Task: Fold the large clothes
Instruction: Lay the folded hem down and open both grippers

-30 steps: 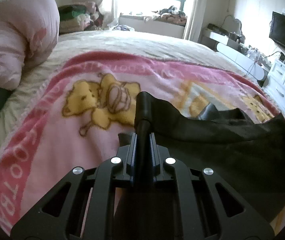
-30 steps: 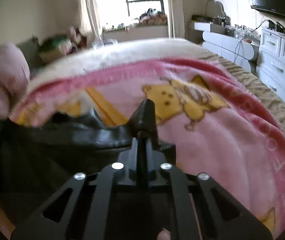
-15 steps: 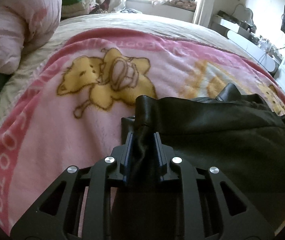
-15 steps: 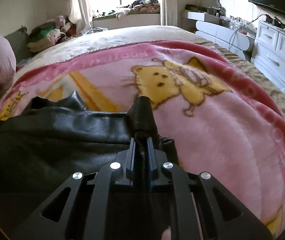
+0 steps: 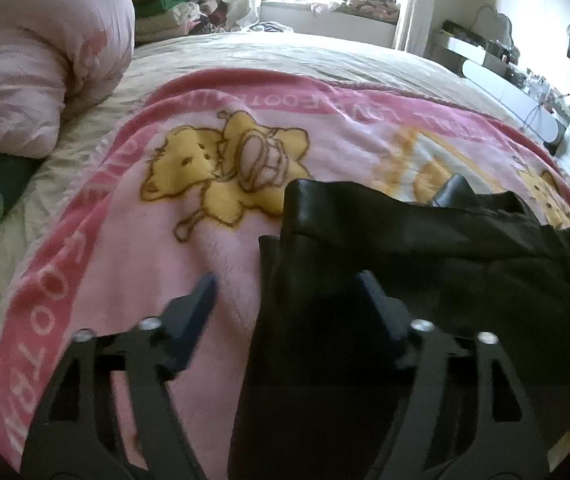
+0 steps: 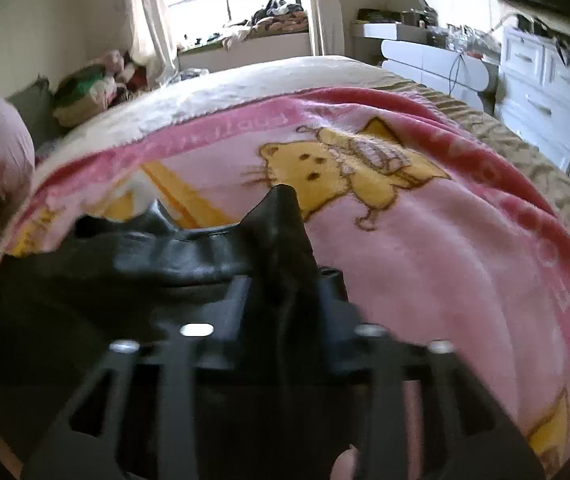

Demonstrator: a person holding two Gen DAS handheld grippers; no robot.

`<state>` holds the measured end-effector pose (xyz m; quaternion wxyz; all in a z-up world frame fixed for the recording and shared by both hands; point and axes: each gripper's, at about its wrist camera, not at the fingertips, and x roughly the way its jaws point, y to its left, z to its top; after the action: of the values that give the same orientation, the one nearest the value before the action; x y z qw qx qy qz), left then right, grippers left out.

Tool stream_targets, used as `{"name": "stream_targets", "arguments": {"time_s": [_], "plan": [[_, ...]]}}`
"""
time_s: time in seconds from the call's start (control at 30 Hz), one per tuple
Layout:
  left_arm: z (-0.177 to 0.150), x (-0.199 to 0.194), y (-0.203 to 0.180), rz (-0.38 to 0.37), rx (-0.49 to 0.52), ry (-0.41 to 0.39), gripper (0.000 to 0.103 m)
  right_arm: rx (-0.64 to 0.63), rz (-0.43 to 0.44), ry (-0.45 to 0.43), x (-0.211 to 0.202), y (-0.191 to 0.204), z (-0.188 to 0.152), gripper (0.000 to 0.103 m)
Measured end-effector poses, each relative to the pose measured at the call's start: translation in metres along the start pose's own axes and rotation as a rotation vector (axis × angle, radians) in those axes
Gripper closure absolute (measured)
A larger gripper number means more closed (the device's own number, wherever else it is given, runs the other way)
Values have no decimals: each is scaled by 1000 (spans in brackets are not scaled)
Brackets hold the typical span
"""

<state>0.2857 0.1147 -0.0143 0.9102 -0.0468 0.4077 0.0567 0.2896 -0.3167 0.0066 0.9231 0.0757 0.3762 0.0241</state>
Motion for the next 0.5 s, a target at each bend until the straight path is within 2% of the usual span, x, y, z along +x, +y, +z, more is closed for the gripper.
{"name": "stream_targets", "arguments": {"time_s": [0.03,0.13,0.2,0.33,0.5], "plan": [[0,-4,-1,4,3,2,21,21,20,-2,-6,-3,-1,48],[-2,-17,-5,-12,10,-10,18,43,37,-9,-19,-5,-4,47],[-3,-28,-9,-11,15,-23,10,47,46,-18,-29,-5,-4,45],[-2,-50,-16,-8,35,-60,9,33,64,-52,-53,-1,-5,45],[-5,-76,-21,-24,53,-95,9,-65,66,-90,-87,18,-19,46]]}}
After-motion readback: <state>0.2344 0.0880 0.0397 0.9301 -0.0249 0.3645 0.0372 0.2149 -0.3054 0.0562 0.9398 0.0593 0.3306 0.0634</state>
